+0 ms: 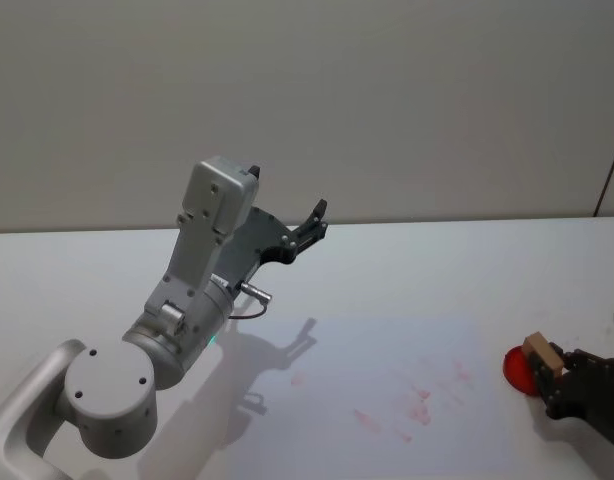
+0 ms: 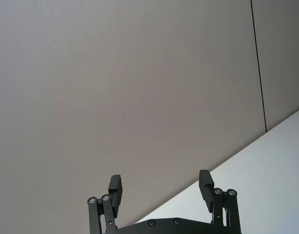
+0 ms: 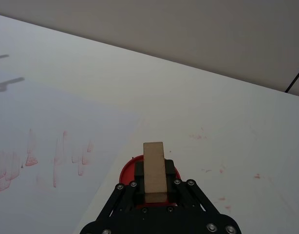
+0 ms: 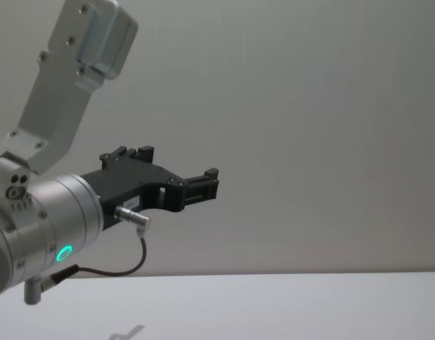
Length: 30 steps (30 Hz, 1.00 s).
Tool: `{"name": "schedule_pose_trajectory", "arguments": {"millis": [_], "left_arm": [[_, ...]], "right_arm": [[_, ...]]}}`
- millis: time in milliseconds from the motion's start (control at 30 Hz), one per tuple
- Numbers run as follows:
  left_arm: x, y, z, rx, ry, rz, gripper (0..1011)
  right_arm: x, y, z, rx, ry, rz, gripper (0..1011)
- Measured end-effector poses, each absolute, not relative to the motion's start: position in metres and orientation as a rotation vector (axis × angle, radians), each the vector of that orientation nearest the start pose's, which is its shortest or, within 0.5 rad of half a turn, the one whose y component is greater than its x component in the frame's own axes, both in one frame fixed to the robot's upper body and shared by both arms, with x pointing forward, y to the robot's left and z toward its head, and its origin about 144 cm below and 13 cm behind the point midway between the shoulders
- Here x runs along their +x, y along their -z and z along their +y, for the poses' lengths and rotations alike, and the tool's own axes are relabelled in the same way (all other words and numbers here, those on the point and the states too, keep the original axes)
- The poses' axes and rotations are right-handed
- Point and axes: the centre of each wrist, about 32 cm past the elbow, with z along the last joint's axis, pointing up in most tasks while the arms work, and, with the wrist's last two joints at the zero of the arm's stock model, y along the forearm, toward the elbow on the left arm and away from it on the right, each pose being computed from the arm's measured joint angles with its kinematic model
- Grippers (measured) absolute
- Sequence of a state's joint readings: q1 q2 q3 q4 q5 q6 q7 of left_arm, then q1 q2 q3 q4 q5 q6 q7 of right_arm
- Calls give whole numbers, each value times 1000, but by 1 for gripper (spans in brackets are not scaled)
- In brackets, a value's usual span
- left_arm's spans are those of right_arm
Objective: Use the one hand to pick up the stamp and affix it onto the A4 paper.
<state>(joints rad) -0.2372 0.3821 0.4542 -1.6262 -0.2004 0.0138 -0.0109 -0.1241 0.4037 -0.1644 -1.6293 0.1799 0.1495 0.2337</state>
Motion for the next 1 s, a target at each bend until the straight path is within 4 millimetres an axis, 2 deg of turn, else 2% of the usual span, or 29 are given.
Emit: {"name": "schedule_pose_trajectory", "arguments": {"millis": [433, 533, 567, 600, 667, 700, 800, 867, 900, 1000], "left_arm": [[492, -1204, 198, 61, -1124, -268, 1001], [492, -1204, 198, 61, -1124, -268, 1001], [492, -1204, 198, 61, -1124, -268, 1001], [492, -1204, 198, 61, -1124, -268, 1001], [492, -1204, 198, 61, -1124, -268, 1001], [492, -1204, 198, 61, -1124, -268, 1001], [492, -1204, 198, 61, -1124, -268, 1001], [492, -1204, 198, 61, -1124, -268, 1001], [492, -1204, 198, 61, -1124, -268, 1001], [492, -1204, 198, 61, -1124, -268, 1001]], "right_arm": [[420, -1119, -284, -377, 1148, 77, 233], [421, -1118, -283, -378, 1147, 77, 298], [421, -1118, -283, -377, 1147, 77, 363], [421, -1118, -283, -377, 1147, 77, 363], [422, -1118, -282, -374, 1147, 76, 465], [422, -1118, -282, -373, 1147, 76, 465], [422, -1119, -281, -366, 1149, 74, 581], [423, -1119, -281, -360, 1151, 75, 624], [423, -1119, -280, -357, 1151, 75, 686], [424, -1122, -279, -338, 1154, 72, 746]]}}
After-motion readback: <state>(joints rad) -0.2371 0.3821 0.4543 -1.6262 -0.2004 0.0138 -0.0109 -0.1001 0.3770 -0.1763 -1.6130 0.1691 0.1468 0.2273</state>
